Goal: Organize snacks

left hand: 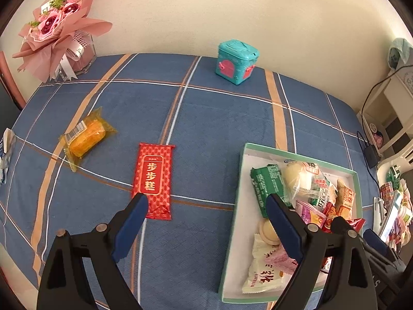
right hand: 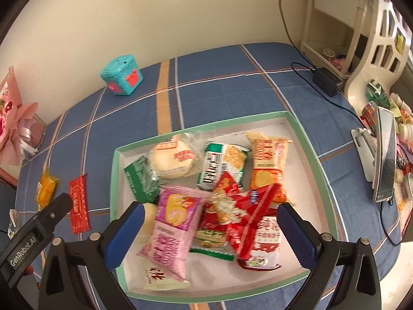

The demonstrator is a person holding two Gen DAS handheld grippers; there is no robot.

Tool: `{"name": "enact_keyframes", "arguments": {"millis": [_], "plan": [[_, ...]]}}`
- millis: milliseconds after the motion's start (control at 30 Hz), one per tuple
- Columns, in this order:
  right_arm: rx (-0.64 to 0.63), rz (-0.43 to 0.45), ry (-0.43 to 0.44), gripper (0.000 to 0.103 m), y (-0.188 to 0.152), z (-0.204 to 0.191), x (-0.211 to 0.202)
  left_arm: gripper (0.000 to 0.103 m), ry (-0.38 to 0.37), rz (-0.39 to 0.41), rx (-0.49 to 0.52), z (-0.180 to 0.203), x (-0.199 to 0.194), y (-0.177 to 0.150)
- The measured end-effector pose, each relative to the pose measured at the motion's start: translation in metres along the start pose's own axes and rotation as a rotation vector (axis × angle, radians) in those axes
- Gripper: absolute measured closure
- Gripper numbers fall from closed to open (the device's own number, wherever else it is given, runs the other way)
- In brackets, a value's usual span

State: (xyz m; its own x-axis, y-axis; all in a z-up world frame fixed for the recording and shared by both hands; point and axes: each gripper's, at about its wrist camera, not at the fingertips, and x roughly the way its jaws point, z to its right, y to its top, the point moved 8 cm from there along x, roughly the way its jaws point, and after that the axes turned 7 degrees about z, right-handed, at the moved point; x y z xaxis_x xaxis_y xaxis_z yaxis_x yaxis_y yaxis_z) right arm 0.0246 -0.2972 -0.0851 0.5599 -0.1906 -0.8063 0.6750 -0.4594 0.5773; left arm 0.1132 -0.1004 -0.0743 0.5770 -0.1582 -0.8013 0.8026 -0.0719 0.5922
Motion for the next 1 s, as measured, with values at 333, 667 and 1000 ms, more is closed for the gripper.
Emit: {"name": "enact_keyframes", "arguments": {"millis": [333, 667, 1000], "plan": [[-0.122, -0.012, 0.046, 0.000, -0.015, -0.067, 0.000, 0.011, 0.106, -0.003, -0.073, -0.071, 0.003, 0.011], [-0.203, -0.039, 0.127, 0.000, -0.034, -0.138, 0.003, 0.011, 0.181, -0.016, -0.167, -0.153, 0.001, 0.015], [-0.234, -0.074, 0.177, 0.000, -0.047, -0.179, 0.016, 0.011, 0.211, -0.019, -0.245, -0.194, 0.001, 0.017]]}}
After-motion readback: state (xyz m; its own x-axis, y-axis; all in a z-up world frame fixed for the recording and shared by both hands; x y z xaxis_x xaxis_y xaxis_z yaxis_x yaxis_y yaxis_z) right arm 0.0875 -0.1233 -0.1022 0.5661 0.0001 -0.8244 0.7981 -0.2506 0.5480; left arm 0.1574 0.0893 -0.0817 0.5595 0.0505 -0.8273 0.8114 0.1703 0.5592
